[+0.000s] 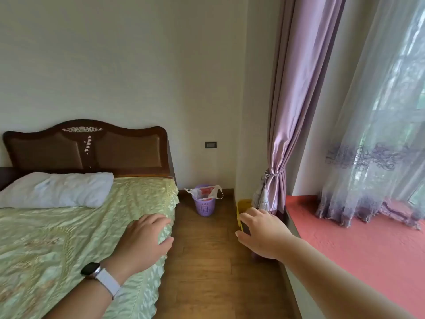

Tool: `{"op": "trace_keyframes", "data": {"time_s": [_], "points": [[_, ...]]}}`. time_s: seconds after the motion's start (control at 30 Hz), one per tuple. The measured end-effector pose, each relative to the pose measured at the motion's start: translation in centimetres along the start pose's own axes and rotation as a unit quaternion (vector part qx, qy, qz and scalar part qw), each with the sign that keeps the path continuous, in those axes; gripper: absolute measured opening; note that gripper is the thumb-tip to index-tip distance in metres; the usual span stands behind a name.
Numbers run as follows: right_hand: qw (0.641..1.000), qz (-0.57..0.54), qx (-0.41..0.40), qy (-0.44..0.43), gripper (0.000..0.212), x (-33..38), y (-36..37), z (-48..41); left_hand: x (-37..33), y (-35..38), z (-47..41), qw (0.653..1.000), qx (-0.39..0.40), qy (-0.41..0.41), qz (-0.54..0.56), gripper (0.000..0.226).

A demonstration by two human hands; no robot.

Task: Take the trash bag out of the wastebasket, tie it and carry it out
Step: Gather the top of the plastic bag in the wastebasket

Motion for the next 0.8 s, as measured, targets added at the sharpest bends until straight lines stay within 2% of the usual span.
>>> {"op": "trace_keyframes", "data": {"time_s": [0.13,0.4,0.63,0.8], "points": [[1.0,-0.004,0.004,0.008,0.055,0.8,1.1,-2.8,3.1,0.2,-1.9,1.0,-0.024,0.006,0.01,0.062],[0.999,0.01,0.044,0.025,0.054,4.8,3.5,-12.4,10.8,2.2,-7.5,0.999,-0.015,0.038,0.018,0.057],[0.999,0.006,0.028,0.041,0.049,9.6,4.5,-20.5,18.4,2.4,-12.6,0.998,-0.026,0.03,0.054,0.045],[0.999,0.004,0.021,0.042,0.05,11.2,4.3,-25.0,21.4,2.1,-17.1,0.997,-0.021,0.036,0.062,0.047]]}}
Point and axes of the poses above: each hand's wrist, its own z-axis away from the middle knuckle, its own y-axis out of the palm, x = y × z, the point moved 2 cm from there along -z, towards the middle knuckle, and after that the axes turned 6 degrees about z, right-handed, at the moved point
